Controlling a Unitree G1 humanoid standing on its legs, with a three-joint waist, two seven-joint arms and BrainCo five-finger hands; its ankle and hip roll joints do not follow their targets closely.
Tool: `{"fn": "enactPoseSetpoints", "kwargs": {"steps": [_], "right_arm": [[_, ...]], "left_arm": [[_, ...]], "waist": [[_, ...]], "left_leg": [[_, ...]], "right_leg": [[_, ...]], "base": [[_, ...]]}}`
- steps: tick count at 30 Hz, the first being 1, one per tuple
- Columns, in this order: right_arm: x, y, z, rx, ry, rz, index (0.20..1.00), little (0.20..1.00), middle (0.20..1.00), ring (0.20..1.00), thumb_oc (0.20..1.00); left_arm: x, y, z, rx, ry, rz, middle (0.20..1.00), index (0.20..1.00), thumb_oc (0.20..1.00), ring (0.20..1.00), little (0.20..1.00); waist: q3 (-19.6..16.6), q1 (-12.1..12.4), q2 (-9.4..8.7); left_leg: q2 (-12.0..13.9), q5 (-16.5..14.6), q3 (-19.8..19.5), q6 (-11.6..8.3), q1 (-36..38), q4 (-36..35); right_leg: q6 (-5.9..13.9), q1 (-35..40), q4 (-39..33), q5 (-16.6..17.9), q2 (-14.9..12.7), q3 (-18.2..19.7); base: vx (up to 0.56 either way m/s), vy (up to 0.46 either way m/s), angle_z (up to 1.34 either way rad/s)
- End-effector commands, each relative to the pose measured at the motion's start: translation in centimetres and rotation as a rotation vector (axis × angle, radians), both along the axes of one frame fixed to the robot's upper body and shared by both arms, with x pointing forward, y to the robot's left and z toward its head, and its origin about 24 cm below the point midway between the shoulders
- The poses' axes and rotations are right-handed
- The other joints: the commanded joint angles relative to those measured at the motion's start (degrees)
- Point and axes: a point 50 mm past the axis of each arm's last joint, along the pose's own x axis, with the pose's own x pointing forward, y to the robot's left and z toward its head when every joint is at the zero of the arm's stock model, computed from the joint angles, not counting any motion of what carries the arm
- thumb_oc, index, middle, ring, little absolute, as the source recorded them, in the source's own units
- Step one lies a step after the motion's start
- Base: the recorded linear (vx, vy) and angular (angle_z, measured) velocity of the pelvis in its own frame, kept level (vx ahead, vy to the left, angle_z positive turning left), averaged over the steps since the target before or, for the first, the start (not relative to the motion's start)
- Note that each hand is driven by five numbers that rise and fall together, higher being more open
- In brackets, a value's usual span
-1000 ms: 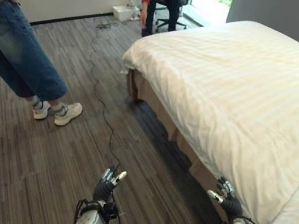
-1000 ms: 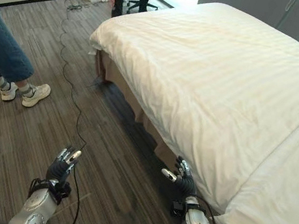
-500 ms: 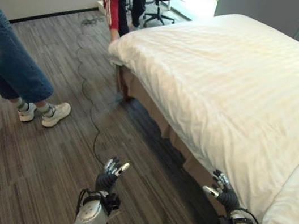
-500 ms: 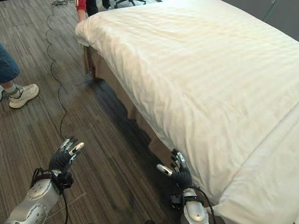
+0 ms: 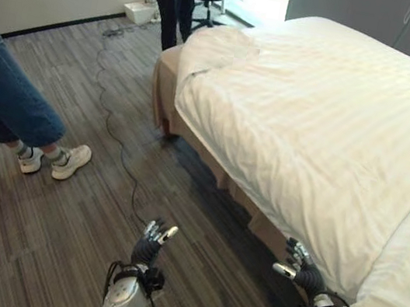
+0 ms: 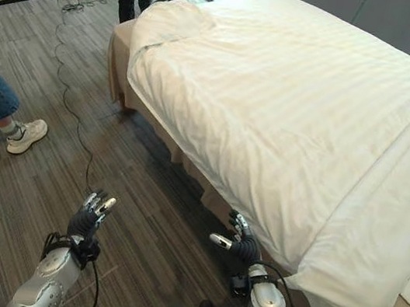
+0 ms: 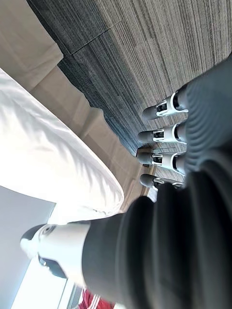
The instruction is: Making the bed.
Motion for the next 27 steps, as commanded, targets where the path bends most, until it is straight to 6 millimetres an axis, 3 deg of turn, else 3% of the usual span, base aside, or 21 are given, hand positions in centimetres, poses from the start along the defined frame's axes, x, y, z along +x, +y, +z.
{"fn": "enactPoseSetpoints", "kwargs": {"steps": [1,6,7,13,17,19,20,22,23,25,27], "right_arm": [[1.5,1.5,2.1,0.035,-0.120,0.096,1.000,1.000,1.000,1.000,1.000],[1.4,1.3,2.2,0.086,-0.117,0.077,1.000,1.000,1.000,1.000,1.000],[3.9,-2.7,3.2,0.161,-0.174,-0.177,1.000,1.000,1.000,1.000,1.000],[4.5,-2.0,3.4,0.123,-0.161,-0.094,1.000,1.000,1.000,1.000,1.000],[4.8,-1.4,3.8,0.115,-0.171,-0.047,1.000,1.000,1.000,1.000,1.000],[4.8,-1.4,3.8,0.140,-0.176,-0.057,1.000,1.000,1.000,1.000,1.000],[4.6,-1.6,3.8,0.155,-0.176,-0.066,1.000,1.000,1.000,1.000,1.000],[4.3,-1.9,3.4,0.148,-0.158,-0.066,1.000,1.000,1.000,1.000,1.000],[3.9,-2.2,2.7,0.113,-0.125,-0.069,1.000,1.000,1.000,1.000,1.000],[3.7,-2.9,2.9,0.080,-0.132,-0.082,1.000,1.000,1.000,1.000,1.000],[3.1,-3.3,3.1,0.090,-0.142,-0.083,1.000,1.000,1.000,1.000,1.000]], "left_arm": [[0.8,0.9,1.2,0.044,-0.086,-0.009,1.000,1.000,1.000,1.000,1.000],[0.8,0.8,1.2,0.034,-0.089,-0.003,1.000,1.000,1.000,1.000,1.000],[2.9,5.6,4.2,0.092,-0.247,0.218,1.000,1.000,1.000,1.000,1.000],[2.0,5.0,2.9,0.078,-0.175,0.186,1.000,1.000,1.000,1.000,1.000],[2.2,4.9,3.3,0.044,-0.199,0.192,1.000,1.000,1.000,1.000,1.000],[2.8,4.6,3.8,0.052,-0.225,0.173,1.000,1.000,1.000,1.000,1.000],[3.2,4.2,4.2,0.041,-0.250,0.164,1.000,1.000,1.000,1.000,1.000],[4.0,3.6,4.8,0.009,-0.292,0.153,1.000,1.000,1.000,1.000,1.000],[4.3,3.1,5.0,-0.009,-0.299,0.144,1.000,1.000,1.000,1.000,1.000],[4.3,3.1,5.0,-0.015,-0.301,0.151,1.000,1.000,1.000,1.000,1.000],[4.1,3.3,4.9,0.008,-0.298,0.143,1.000,1.000,1.000,1.000,1.000]], "waist": [[-2.04,-0.81,-1.16],[-2.41,-1.02,-0.99],[1.06,3.56,-3.36],[0.96,4.92,-4.02],[1.22,5.63,-4.25],[2.03,5.74,-4.67],[3.02,5.54,-4.70],[5.18,6.01,-4.46],[5.64,6.49,-3.93],[5.16,6.24,-3.49],[4.57,6.39,-2.64]], "left_leg": [[0.35,-0.55,-2.27,-0.69,-0.90,0.33],[0.49,-0.52,-2.13,-0.87,-0.90,0.33],[-3.14,0.91,-11.31,1.95,-5.43,3.39],[-2.84,1.06,-12.46,1.87,-4.52,3.35],[-2.37,0.95,-13.18,1.35,-4.88,4.39],[-1.85,0.04,-12.61,0.68,-7.58,9.42],[-2.09,-0.67,-12.86,-0.12,-10.97,15.18],[-2.59,1.69,-14.69,-1.69,-16.53,22.16],[-2.28,3.38,-16.22,-2.23,-18.70,21.90],[1.01,4.45,-14.79,-2.39,-18.87,15.32],[5.37,9.25,-13.29,-3.37,-20.78,7.79]], "right_leg": [[3.39,-0.99,2.52,-1.69,-1.31,4.96],[3.31,-0.77,2.22,-1.71,-1.14,5.03],[1.24,-3.01,6.39,-3.56,2.64,10.68],[0.52,-1.84,7.19,-4.80,2.94,8.89],[0.17,-1.53,7.69,-5.40,3.30,7.33],[-0.21,-1.38,7.47,-5.80,2.88,5.77],[-0.68,-1.37,7.39,-6.08,2.49,4.74],[-1.52,-0.43,6.70,-6.35,2.28,3.87],[-1.46,0.21,5.85,-6.56,2.17,3.19],[-0.45,1.21,4.61,-6.76,1.33,1.91],[0.20,2.08,4.45,-7.96,0.87,1.51]], "base": [[0.00,0.000,0.00],[0.00,0.000,0.00],[0.00,0.000,0.00],[0.03,-0.033,0.07],[0.03,-0.073,0.14],[-0.03,-0.095,0.30],[-0.09,-0.069,0.61],[-0.07,-0.028,0.86],[0.04,0.055,0.85],[0.17,0.117,0.61],[0.27,0.166,0.31]]}}
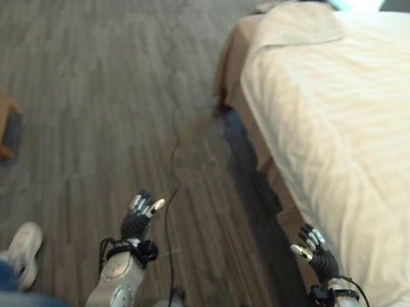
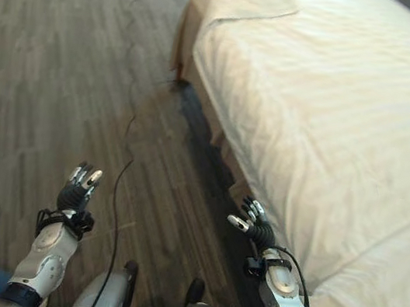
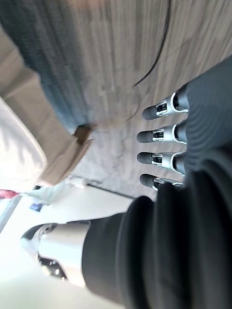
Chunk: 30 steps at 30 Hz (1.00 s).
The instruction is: Making the bed.
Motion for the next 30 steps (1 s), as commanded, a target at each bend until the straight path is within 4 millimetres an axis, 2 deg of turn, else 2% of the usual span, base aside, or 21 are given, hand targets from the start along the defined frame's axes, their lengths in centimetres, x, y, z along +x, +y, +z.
{"fn": "enactPoseSetpoints", "kwargs": {"steps": [1,3,4,5,7,8,10,11,12,13,14,15,16,17,19,21,23,25,27,29,30], "right_arm": [[0.1,-1.0,2.5,-0.030,-0.132,0.026,1.000,1.000,1.000,1.000,1.000],[-0.3,-1.7,2.0,-0.092,-0.104,0.021,1.000,1.000,1.000,1.000,1.000],[-0.3,-1.7,1.9,-0.093,-0.104,0.021,1.000,1.000,1.000,1.000,1.000],[-0.3,-1.5,1.7,-0.100,-0.094,0.015,1.000,1.000,1.000,1.000,1.000],[-0.5,-1.1,1.5,-0.075,-0.088,0.023,1.000,1.000,1.000,1.000,1.000],[-0.7,-0.6,1.4,-0.082,-0.084,0.045,1.000,1.000,1.000,1.000,1.000],[-0.6,0.4,1.5,-0.075,-0.091,0.060,1.000,1.000,1.000,1.000,1.000],[-0.6,0.4,1.5,-0.075,-0.091,0.060,1.000,1.000,1.000,1.000,1.000],[-0.3,1.1,1.5,-0.048,-0.097,0.061,1.000,1.000,1.000,1.000,1.000],[0.5,2.9,2.0,0.029,-0.129,0.083,1.000,1.000,1.000,1.000,1.000],[0.9,3.4,2.5,0.041,-0.155,0.110,1.000,1.000,1.000,1.000,1.000],[0.8,3.5,2.4,0.036,-0.151,0.122,1.000,1.000,1.000,1.000,1.000],[0.9,3.8,2.5,0.037,-0.156,0.135,1.000,1.000,1.000,1.000,1.000],[1.0,4.2,2.5,0.047,-0.157,0.151,1.000,1.000,1.000,1.000,1.000],[0.9,4.5,2.6,0.058,-0.160,0.173,1.000,1.000,1.000,1.000,1.000],[0.8,4.4,2.7,0.056,-0.160,0.178,1.000,1.000,1.000,1.000,1.000],[0.5,3.8,2.2,0.024,-0.139,0.182,1.000,1.000,1.000,1.000,1.000],[0.3,3.6,2.0,0.020,-0.131,0.174,1.000,1.000,1.000,1.000,1.000],[0.3,3.3,1.9,-0.001,-0.126,0.169,1.000,1.000,1.000,1.000,1.000],[0.3,2.9,1.9,-0.015,-0.120,0.161,1.000,1.000,1.000,1.000,1.000],[0.3,2.9,1.9,-0.015,-0.120,0.161,1.000,1.000,1.000,1.000,1.000]], "left_arm": [[0.4,1.0,2.2,0.051,-0.132,0.004,1.000,1.000,1.000,1.000,1.000],[0.1,1.4,1.7,0.075,-0.104,0.007,1.000,1.000,1.000,1.000,1.000],[0.0,1.4,1.7,0.075,-0.104,0.007,1.000,1.000,1.000,1.000,1.000],[-0.4,1.9,1.3,0.086,-0.082,0.032,1.000,1.000,1.000,1.000,1.000],[-0.7,2.2,1.2,0.080,-0.083,0.051,1.000,1.000,1.000,1.000,1.000],[-0.7,2.2,1.1,0.090,-0.073,0.039,1.000,1.000,1.000,1.000,1.000],[-0.1,2.0,1.5,0.106,-0.083,0.026,1.000,1.000,1.000,1.000,1.000],[-0.1,2.0,1.5,0.106,-0.083,0.026,1.000,1.000,1.000,1.000,1.000],[0.9,1.5,2.0,0.122,-0.099,0.002,1.000,1.000,1.000,1.000,1.000],[1.9,1.0,3.2,0.142,-0.144,-0.026,1.000,1.000,1.000,1.000,1.000],[2.5,0.8,4.4,0.163,-0.194,-0.062,1.000,1.000,1.000,1.000,1.000],[2.7,0.6,4.5,0.192,-0.194,-0.085,1.000,1.000,1.000,1.000,1.000],[3.1,0.4,4.8,0.211,-0.200,-0.099,1.000,1.000,1.000,1.000,1.000],[3.7,0.2,5.1,0.224,-0.212,-0.100,1.000,1.000,1.000,1.000,1.000],[4.4,-0.3,5.9,0.215,-0.250,-0.112,1.000,1.000,1.000,1.000,1.000],[4.4,-0.3,6.0,0.209,-0.258,-0.114,1.000,1.000,1.000,1.000,1.000],[4.0,-0.5,5.2,0.169,-0.238,-0.121,1.000,1.000,1.000,1.000,1.000],[3.6,-0.8,4.4,0.110,-0.219,-0.117,1.000,1.000,1.000,1.000,1.000],[3.5,-1.1,4.2,0.097,-0.212,-0.139,1.000,1.000,1.000,1.000,1.000],[3.2,-1.2,4.1,0.123,-0.204,-0.167,1.000,1.000,1.000,1.000,1.000],[3.2,-1.2,4.1,0.123,-0.204,-0.167,1.000,1.000,1.000,1.000,1.000]], "waist": [[-3.97,-0.20,1.48],[-4.39,-0.11,2.82],[-4.42,-0.04,2.80],[-5.53,0.52,3.94],[-6.66,0.68,4.23],[-7.48,1.01,3.90],[-8.10,0.81,2.57],[-8.10,0.83,2.55],[-8.00,0.39,2.30],[-6.72,-0.92,2.89],[-5.43,-2.89,3.76],[-4.60,-4.23,4.46],[-3.87,-5.69,5.35],[-3.40,-7.07,5.74],[-2.62,-9.07,5.54],[-2.45,-9.65,5.19],[-2.74,-11.13,3.62],[-3.73,-11.79,2.76],[-4.39,-12.04,2.70],[-5.42,-11.89,2.87],[-5.42,-11.89,2.87]], "left_leg": [[5.67,11.79,4.51,-1.49,-1.92,-16.32],[7.51,14.06,8.86,-2.72,-3.13,-20.43],[7.52,14.06,8.96,-2.74,-3.06,-20.47],[8.60,16.46,10.00,-3.78,-2.95,-20.06],[8.44,15.70,11.06,-3.26,-1.93,-19.19],[6.93,15.29,11.88,-2.58,-5.26,-11.40],[4.49,11.42,12.71,-0.37,-4.47,-7.91],[4.49,11.42,12.73,-0.37,-4.47,-7.91],[2.29,9.43,13.55,1.84,-3.20,-7.71],[-1.02,7.04,15.39,5.16,2.02,-9.72],[-2.12,6.07,15.65,6.14,4.57,-10.87],[-2.44,5.23,15.34,6.83,6.67,-11.86],[-2.68,4.69,14.72,7.21,8.92,-12.66],[-3.48,4.11,14.86,7.51,11.27,-13.88],[-5.27,2.71,14.50,7.65,14.98,-15.50],[-5.82,1.96,14.02,7.57,16.49,-16.04],[-7.77,-0.70,11.21,7.12,20.71,-17.56],[-9.08,-2.29,9.32,6.46,24.76,-20.19],[-9.39,-3.73,7.91,5.87,27.67,-21.00],[-9.03,-4.91,7.41,5.30,29.51,-20.79],[-9.03,-4.91,7.41,5.30,29.51,-20.79]], "right_leg": [[2.94,3.85,3.63,-7.04,0.96,0.75],[3.67,5.84,3.10,-7.99,-0.23,0.39],[3.67,5.85,3.05,-7.97,-0.26,0.47],[4.36,8.48,2.37,-8.63,-1.64,0.77],[4.97,10.18,2.44,-9.39,-2.65,0.91],[5.71,12.97,4.26,-9.61,-5.99,-0.37],[6.29,12.13,10.95,-5.26,-11.21,0.61],[6.29,12.12,10.97,-5.27,-11.23,0.63],[5.36,9.68,18.31,0.38,-13.83,2.34],[4.53,2.74,32.58,9.32,-17.12,4.60],[4.70,-0.96,38.08,11.91,-15.76,7.06],[4.45,-5.71,42.90,9.83,-12.24,10.52],[3.90,-9.67,46.14,7.00,-9.70,11.36],[3.35,-13.04,46.90,4.47,-8.53,10.22],[3.15,-17.01,44.89,2.61,-6.98,8.04],[3.25,-18.07,41.47,2.47,-5.99,7.35],[4.62,-19.88,27.32,3.58,-0.58,8.53],[6.14,-20.54,15.12,6.21,2.10,8.00],[6.74,-20.36,8.82,7.40,2.12,3.81],[6.37,-19.61,8.53,6.83,1.02,0.43],[6.37,-19.61,8.53,6.83,1.02,0.43]], "base": [[0.33,0.207,0.20],[0.33,0.234,0.25],[0.46,0.321,0.38],[0.50,0.322,0.18],[0.52,0.320,-0.33],[0.50,0.305,-0.38],[0.48,0.323,0.30],[0.32,0.285,0.51],[0.43,0.539,0.26],[0.56,0.716,0.16],[0.55,0.647,0.04],[0.42,0.391,0.10],[0.44,0.334,0.26],[0.44,0.324,0.53],[0.42,0.206,0.24],[0.36,0.038,0.31],[0.56,-0.059,0.33],[0.56,-0.075,0.05],[0.52,-0.052,0.32],[0.40,-0.056,0.27],[0.51,-0.104,0.31]]}}
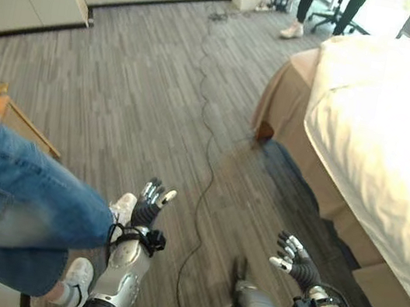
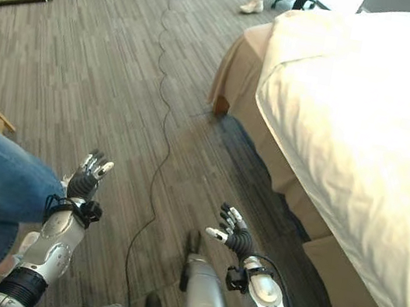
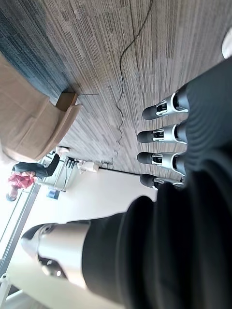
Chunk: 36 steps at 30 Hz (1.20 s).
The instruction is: Making the bed.
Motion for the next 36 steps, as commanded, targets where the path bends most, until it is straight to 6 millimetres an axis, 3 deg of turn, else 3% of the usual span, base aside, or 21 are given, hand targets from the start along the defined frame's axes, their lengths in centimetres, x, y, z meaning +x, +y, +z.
{"fn": "enactPoseSetpoints", "kwargs": {"steps": [1,4,6,7,10,11,14,16,20,21,22,24,26,28,29,30,31,32,34,35,36], "right_arm": [[1.4,-0.8,1.6,-0.022,-0.101,0.011,1.000,1.000,1.000,1.000,1.000],[2.1,-1.4,2.0,-0.074,-0.120,-0.001,1.000,1.000,1.000,1.000,1.000],[2.5,-1.4,3.1,-0.041,-0.167,-0.003,1.000,1.000,1.000,1.000,1.000],[2.4,-1.6,3.2,-0.038,-0.164,-0.001,1.000,1.000,1.000,1.000,1.000],[2.2,-2.3,3.1,-0.106,-0.160,-0.022,1.000,1.000,1.000,1.000,1.000],[2.2,-2.3,3.1,-0.105,-0.160,-0.022,1.000,1.000,1.000,1.000,1.000],[1.7,-2.8,2.9,-0.137,-0.157,-0.024,1.000,1.000,1.000,1.000,1.000],[1.1,-3.4,2.3,-0.191,-0.138,-0.023,1.000,1.000,1.000,1.000,1.000],[1.0,-3.7,2.3,-0.204,-0.135,-0.022,1.000,1.000,1.000,1.000,1.000],[1.3,-3.8,2.4,-0.221,-0.137,-0.017,1.000,1.000,1.000,1.000,1.000],[1.3,-3.8,2.3,-0.221,-0.137,-0.017,1.000,1.000,1.000,1.000,1.000],[1.6,-4.0,2.2,-0.226,-0.127,-0.009,1.000,1.000,1.000,1.000,1.000],[1.2,-4.1,1.9,-0.212,-0.105,-0.006,1.000,1.000,1.000,1.000,1.000],[0.9,-4.3,1.4,-0.222,-0.071,-0.002,1.000,1.000,1.000,1.000,1.000],[0.8,-4.2,1.2,-0.215,-0.065,-0.024,1.000,1.000,1.000,1.000,1.000],[0.9,-4.2,1.2,-0.215,-0.066,-0.025,1.000,1.000,1.000,1.000,1.000],[0.9,-3.3,1.2,-0.123,-0.068,-0.048,1.000,1.000,1.000,1.000,1.000],[0.9,-2.6,1.2,-0.043,-0.065,-0.064,1.000,1.000,1.000,1.000,1.000],[0.2,-1.5,0.7,0.052,-0.034,-0.020,1.000,1.000,1.000,1.000,1.000],[-0.1,-1.3,0.6,0.025,-0.029,0.022,1.000,1.000,1.000,1.000,1.000],[-0.1,-1.3,0.6,0.025,-0.029,0.022,1.000,1.000,1.000,1.000,1.000]], "left_arm": [[0.7,-0.2,2.7,0.014,-0.142,-0.060,1.000,1.000,1.000,1.000,1.000],[0.6,-0.8,2.3,-0.069,-0.133,-0.032,1.000,1.000,1.000,1.000,1.000],[0.5,-1.1,2.2,-0.137,-0.135,-0.025,1.000,1.000,1.000,1.000,1.000],[0.5,-1.3,2.2,-0.129,-0.132,-0.038,1.000,1.000,1.000,1.000,1.000],[1.1,-1.7,2.5,-0.112,-0.135,-0.038,1.000,1.000,1.000,1.000,1.000],[1.1,-1.7,2.5,-0.112,-0.135,-0.038,1.000,1.000,1.000,1.000,1.000],[1.3,-1.5,2.8,-0.118,-0.156,-0.039,1.000,1.000,1.000,1.000,1.000],[1.2,-1.2,2.4,-0.107,-0.144,-0.026,1.000,1.000,1.000,1.000,1.000],[1.3,-1.0,2.6,-0.130,-0.158,0.008,1.000,1.000,1.000,1.000,1.000],[1.3,-0.4,3.1,-0.132,-0.184,0.041,1.000,1.000,1.000,1.000,1.000],[1.3,-0.4,3.1,-0.132,-0.184,0.041,1.000,1.000,1.000,1.000,1.000],[0.4,1.5,2.9,-0.124,-0.186,0.125,1.000,1.000,1.000,1.000,1.000],[-0.8,2.6,2.6,-0.112,-0.178,0.163,1.000,1.000,1.000,1.000,1.000],[-1.1,2.7,2.1,-0.107,-0.152,0.147,1.000,1.000,1.000,1.000,1.000],[-1.0,2.5,1.7,-0.084,-0.127,0.128,1.000,1.000,1.000,1.000,1.000],[-0.9,2.5,1.7,-0.084,-0.127,0.127,1.000,1.000,1.000,1.000,1.000],[-0.4,2.5,2.2,-0.022,-0.133,0.092,1.000,1.000,1.000,1.000,1.000],[-0.3,2.9,2.7,0.019,-0.142,0.074,1.000,1.000,1.000,1.000,1.000],[-0.4,3.6,2.9,0.093,-0.130,0.047,1.000,1.000,1.000,1.000,1.000],[-0.3,3.6,2.8,0.109,-0.120,0.037,1.000,1.000,1.000,1.000,1.000],[-0.3,3.6,2.8,0.109,-0.120,0.037,1.000,1.000,1.000,1.000,1.000]], "waist": [[-3.86,-0.06,2.26],[-4.72,0.07,4.49],[-4.87,-0.02,3.81],[-4.08,0.99,3.31],[-2.09,2.91,1.91],[-2.17,2.89,1.73],[-2.23,3.82,1.95],[-2.11,4.04,3.74],[-2.06,3.96,4.47],[-2.41,4.92,4.70],[-2.32,5.01,4.64],[-3.30,7.30,4.30],[-3.69,7.50,3.87],[-4.76,6.58,3.43],[-4.54,6.17,3.11],[-4.72,6.35,3.11],[-3.50,5.22,3.30],[-2.22,4.89,3.41],[-1.48,3.46,4.31],[-0.90,2.41,4.95],[-0.93,2.42,4.96]], "left_leg": [[5.22,2.42,-8.14,-3.64,5.46,-1.90],[7.99,5.89,-7.03,-6.92,2.30,12.59],[11.75,14.90,-3.79,-11.50,-4.03,31.86],[12.22,16.32,-3.42,-12.53,-7.52,38.88],[14.43,14.72,-1.29,-11.24,-15.81,41.74],[14.21,14.94,-1.20,-11.14,-15.86,41.51],[14.57,10.69,-0.48,-7.87,-18.91,21.62],[16.85,18.15,-5.05,-9.72,-20.08,5.81],[19.49,21.60,-9.19,-11.45,-21.63,1.35],[21.32,23.17,-16.32,-13.32,-22.43,0.32],[21.35,23.13,-16.18,-13.35,-22.22,0.26],[21.36,21.66,-29.97,-14.99,-21.27,3.64],[19.30,17.83,-34.50,-15.63,-20.49,8.39],[18.19,13.30,-30.38,-14.28,-18.54,5.97],[17.08,11.95,-28.61,-12.78,-17.94,6.69],[17.09,12.10,-28.46,-12.74,-18.16,6.65],[14.40,11.37,-25.23,-9.83,-15.91,5.79],[13.65,11.06,-23.94,-8.69,-14.20,5.09],[12.45,12.19,-21.74,-7.20,-12.15,1.19],[12.24,12.66,-20.95,-6.69,-10.82,-0.76],[12.24,12.66,-20.94,-6.69,-10.84,-0.77]], "right_leg": [[3.04,6.40,0.54,6.08,-0.33,0.99],[0.94,9.95,0.81,4.39,0.92,-0.60],[-1.92,14.04,-1.21,2.43,1.86,-1.50],[-2.97,16.40,-1.82,1.14,1.99,-1.02],[-3.52,22.12,-4.04,-0.71,1.98,1.10],[-3.48,22.00,-4.08,-0.62,1.76,1.10],[-1.11,25.32,-3.50,-3.28,1.21,3.97],[-0.16,28.18,-2.72,-6.64,0.74,7.24],[0.84,29.77,-1.47,-8.59,-1.04,10.44],[1.40,30.67,-0.39,-10.08,-2.44,15.16],[1.38,30.70,-0.24,-10.20,-2.46,15.29],[2.85,31.47,0.27,-11.11,-4.58,21.86],[4.72,30.79,0.24,-9.60,-7.89,24.88],[7.07,28.41,2.98,-4.97,-11.72,26.20],[6.66,25.85,7.46,-0.71,-13.39,27.64],[6.72,25.48,7.42,-0.53,-13.39,27.87],[2.93,19.92,15.26,6.07,-13.23,29.86],[1.71,17.11,17.82,9.39,-13.78,28.49],[1.66,13.76,20.71,11.60,-11.70,26.71],[1.54,11.65,23.17,8.64,-8.18,25.68],[1.54,11.62,23.17,8.65,-8.17,25.69]], "base": [[0.56,-0.114,0.30],[0.54,-0.119,0.30],[0.44,-0.263,0.30],[0.56,-0.288,-0.13],[0.29,-0.092,-0.31],[0.42,0.050,-0.59],[0.52,0.155,-0.66],[0.54,0.296,-0.99],[0.40,0.275,-0.88],[0.34,0.241,-0.77],[0.68,0.503,-0.81],[0.59,0.486,-1.74],[0.44,0.508,-1.86],[0.40,0.582,-1.03],[0.27,0.444,-0.70],[0.32,0.631,-0.32],[0.24,0.595,-0.38],[0.31,0.789,-0.41],[0.18,0.541,-0.52],[0.13,0.334,-0.35],[0.18,0.464,-0.14]]}}
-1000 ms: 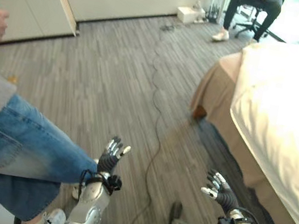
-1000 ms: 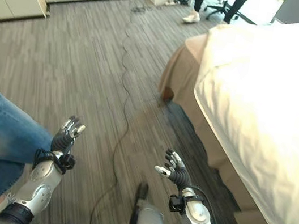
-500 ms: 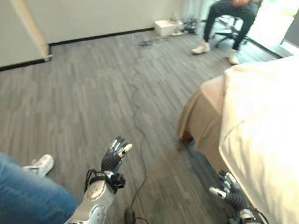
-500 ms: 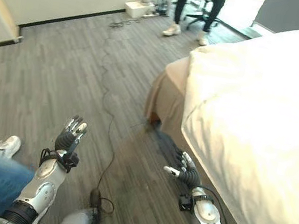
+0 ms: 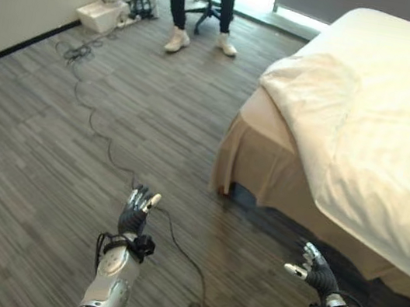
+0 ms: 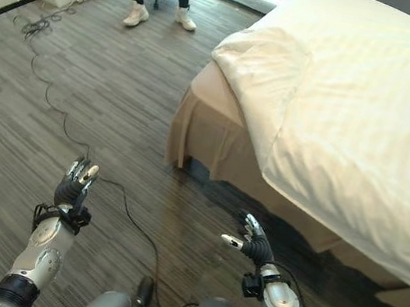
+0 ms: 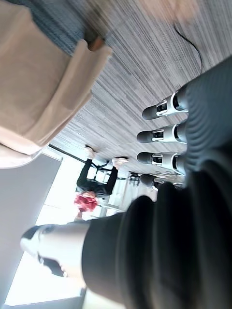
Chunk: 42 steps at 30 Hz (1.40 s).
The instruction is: Making the bed.
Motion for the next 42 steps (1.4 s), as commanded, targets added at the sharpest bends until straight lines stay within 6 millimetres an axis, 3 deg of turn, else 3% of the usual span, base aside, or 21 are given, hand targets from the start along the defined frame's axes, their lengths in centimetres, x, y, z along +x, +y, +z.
{"fn": "enactPoseSetpoints", "kwargs": {"steps": [1,2,3,4,5,6,9,10,15,24,28,32,33,34,35,36,37,38,40,41,42], "right_arm": [[1.2,-1.0,1.9,-0.023,-0.099,0.076,1.000,1.000,1.000,1.000,1.000],[1.0,-1.5,1.9,-0.024,-0.092,0.067,1.000,1.000,1.000,1.000,1.000],[1.0,-1.5,1.9,-0.024,-0.093,0.067,1.000,1.000,1.000,1.000,1.000],[1.1,-1.9,1.8,-0.041,-0.087,0.048,1.000,1.000,1.000,1.000,1.000],[1.2,-1.9,1.8,-0.041,-0.088,0.033,1.000,1.000,1.000,1.000,1.000],[1.2,-1.9,1.8,-0.042,-0.088,0.033,1.000,1.000,1.000,1.000,1.000],[2.3,-0.9,2.4,-0.046,-0.128,0.083,1.000,1.000,1.000,1.000,1.000],[2.5,-0.7,2.4,-0.052,-0.129,0.105,1.000,1.000,1.000,1.000,1.000],[3.0,0.4,2.3,0.011,-0.118,0.114,1.000,1.000,1.000,1.000,1.000],[2.9,0.0,1.9,0.027,-0.095,0.051,1.000,1.000,1.000,1.000,1.000],[2.9,0.2,2.6,-0.036,-0.134,0.130,1.000,1.000,1.000,1.000,1.000],[3.2,0.4,3.0,-0.126,-0.169,0.202,1.000,1.000,1.000,1.000,1.000],[3.3,0.3,3.1,-0.141,-0.177,0.204,1.000,1.000,1.000,1.000,1.000],[3.6,0.3,3.3,-0.163,-0.192,0.195,1.000,1.000,1.000,1.000,1.000],[3.8,0.2,3.6,-0.152,-0.205,0.174,1.000,1.000,1.000,1.000,1.000],[3.8,0.2,3.5,-0.144,-0.200,0.162,1.000,1.000,1.000,1.000,1.000],[3.8,0.2,3.5,-0.144,-0.201,0.162,1.000,1.000,1.000,1.000,1.000],[3.8,0.4,2.6,-0.115,-0.158,0.115,1.000,1.000,1.000,1.000,1.000],[3.8,0.7,2.7,-0.082,-0.159,0.103,1.000,1.000,1.000,1.000,1.000],[3.7,0.8,2.7,-0.077,-0.163,0.115,1.000,1.000,1.000,1.000,1.000],[3.6,0.6,2.7,-0.091,-0.161,0.118,1.000,1.000,1.000,1.000,1.000]], "left_arm": [[1.3,0.4,3.0,0.092,-0.137,-0.045,1.000,1.000,1.000,1.000,1.000],[1.4,0.4,2.9,0.095,-0.138,-0.041,1.000,1.000,1.000,1.000,1.000],[1.4,0.3,2.9,0.095,-0.138,-0.041,1.000,1.000,1.000,1.000,1.000],[1.7,0.2,3.2,0.083,-0.153,-0.026,1.000,1.000,1.000,1.000,1.000],[1.7,0.0,3.4,0.063,-0.165,-0.015,1.000,1.000,1.000,1.000,1.000],[1.7,0.0,3.3,0.063,-0.165,-0.015,1.000,1.000,1.000,1.000,1.000],[0.9,-0.9,2.9,-0.027,-0.176,0.010,1.000,1.000,1.000,1.000,1.000],[0.5,-1.5,2.3,-0.058,-0.160,-0.007,1.000,1.000,1.000,1.000,1.000],[0.0,-3.1,1.1,-0.089,-0.102,-0.092,1.000,1.000,1.000,1.000,1.000],[-0.2,-3.6,1.3,-0.103,-0.103,-0.114,1.000,1.000,1.000,1.000,1.000],[-0.1,-3.6,1.0,-0.063,-0.083,-0.138,1.000,1.000,1.000,1.000,1.000],[0.4,-3.8,1.0,-0.056,-0.086,-0.154,1.000,1.000,1.000,1.000,1.000],[0.5,-3.9,1.1,-0.062,-0.092,-0.154,1.000,1.000,1.000,1.000,1.000],[0.6,-4.0,0.9,-0.086,-0.089,-0.136,1.000,1.000,1.000,1.000,1.000],[0.7,-4.2,1.0,-0.107,-0.098,-0.125,1.000,1.000,1.000,1.000,1.000],[0.7,-4.2,0.9,-0.127,-0.095,-0.103,1.000,1.000,1.000,1.000,1.000],[0.7,-4.2,0.9,-0.126,-0.096,-0.103,1.000,1.000,1.000,1.000,1.000],[0.8,-4.5,0.8,-0.159,-0.085,-0.065,1.000,1.000,1.000,1.000,1.000],[1.0,-4.4,0.9,-0.183,-0.098,-0.038,1.000,1.000,1.000,1.000,1.000],[1.1,-4.1,1.0,-0.178,-0.105,-0.030,1.000,1.000,1.000,1.000,1.000],[1.2,-4.1,1.1,-0.176,-0.110,-0.027,1.000,1.000,1.000,1.000,1.000]], "waist": [[-1.09,-2.00,0.63],[-0.78,-2.82,0.45],[-0.88,-2.78,0.53],[-1.06,-2.45,0.10],[-1.58,-1.98,-0.45],[-1.46,-1.98,-0.39],[-2.80,2.02,-3.12],[-3.51,2.27,-3.67],[-4.95,2.41,-3.44],[-5.24,1.79,-1.37],[-5.30,1.73,-1.15],[-3.72,1.61,-2.05],[-3.11,1.65,-2.63],[-2.78,1.73,-3.68],[-2.08,2.28,-4.37],[-1.44,3.03,-4.71],[-1.61,2.96,-4.83],[-1.56,3.91,-4.88],[-1.68,3.82,-4.83],[-2.36,4.00,-4.52],[-3.16,4.01,-3.92]], "left_leg": [[8.51,8.16,0.77,-5.73,3.18,-9.55],[7.49,7.94,2.13,-5.55,4.11,-10.19],[7.56,8.00,2.15,-5.56,3.96,-10.20],[6.54,7.22,3.52,-5.20,4.78,-9.98],[6.22,6.63,4.51,-5.03,5.17,-9.65],[6.32,6.58,4.51,-5.05,5.34,-9.66],[6.49,4.67,11.59,-4.85,5.81,-8.47],[6.52,4.47,12.98,-4.76,5.49,-8.48],[6.71,4.66,16.36,-4.72,6.38,-9.00],[6.54,4.42,16.43,-4.54,7.69,-9.33],[6.76,3.94,16.51,-4.73,8.11,-8.42],[8.20,4.50,17.38,-6.48,4.52,1.86],[9.18,5.63,17.66,-7.67,2.78,8.54],[10.38,10.15,18.55,-9.87,-0.45,17.55],[9.77,11.91,16.18,-11.24,-4.23,26.92],[7.99,11.52,12.22,-10.96,-6.41,31.06],[7.85,11.74,12.22,-10.93,-6.59,30.89],[9.21,10.64,7.85,-9.65,-7.38,30.08],[15.38,11.48,7.66,-9.14,-6.02,26.00],[19.25,13.65,5.75,-9.04,-3.91,19.11],[21.32,15.79,4.34,-9.18,-2.71,13.88]], "right_leg": [[0.55,1.14,-9.94,9.27,7.88,-4.11],[0.13,-0.65,-10.02,6.02,10.99,-7.65],[0.11,-0.77,-10.14,6.17,11.06,-7.65],[0.08,-0.25,-13.67,3.52,12.14,-12.54],[-0.12,0.81,-16.68,2.58,11.90,-15.13],[-0.15,1.10,-16.94,2.67,12.00,-15.18],[0.17,6.92,-24.78,1.80,9.99,-25.99],[0.75,7.98,-27.04,2.17,10.17,-26.13],[0.70,10.39,-33.34,3.62,12.30,-21.64],[0.23,11.18,-32.02,2.08,12.09,-20.14],[-0.10,12.38,-32.61,1.38,12.19,-19.73],[-0.74,12.73,-32.66,1.61,12.01,-18.71],[-1.14,13.35,-32.70,1.68,11.94,-18.38],[-1.92,14.31,-33.13,1.71,11.76,-17.74],[-2.74,14.28,-32.73,1.62,11.73,-16.57],[-3.11,14.39,-32.46,1.39,11.41,-14.92],[-3.09,14.19,-32.50,1.48,11.28,-14.95],[-2.50,14.54,-32.15,1.20,10.49,-11.16],[-1.47,14.79,-31.16,0.41,8.79,-9.29],[-0.37,14.52,-30.23,-0.31,7.76,-8.16],[0.42,14.27,-29.96,-0.81,7.14,-7.21]], "base": [[0.17,0.449,0.18],[0.17,0.449,-0.10],[0.16,0.305,-0.41],[0.15,0.184,-0.39],[0.15,0.184,-0.52],[0.11,0.082,-0.71],[0.06,0.057,-1.34],[0.01,-0.016,-1.52],[0.06,-0.006,-0.83],[0.05,-0.008,-0.06],[0.06,-0.044,-0.01],[-0.01,-0.081,-0.05],[0.04,-0.134,-0.23],[0.03,-0.179,-0.29],[0.04,-0.086,-0.17],[0.00,-0.018,-0.50],[0.10,0.145,-0.83],[0.13,0.161,-1.38],[0.21,0.273,-1.23],[0.26,0.366,-1.08],[0.20,0.267,-1.15]]}}
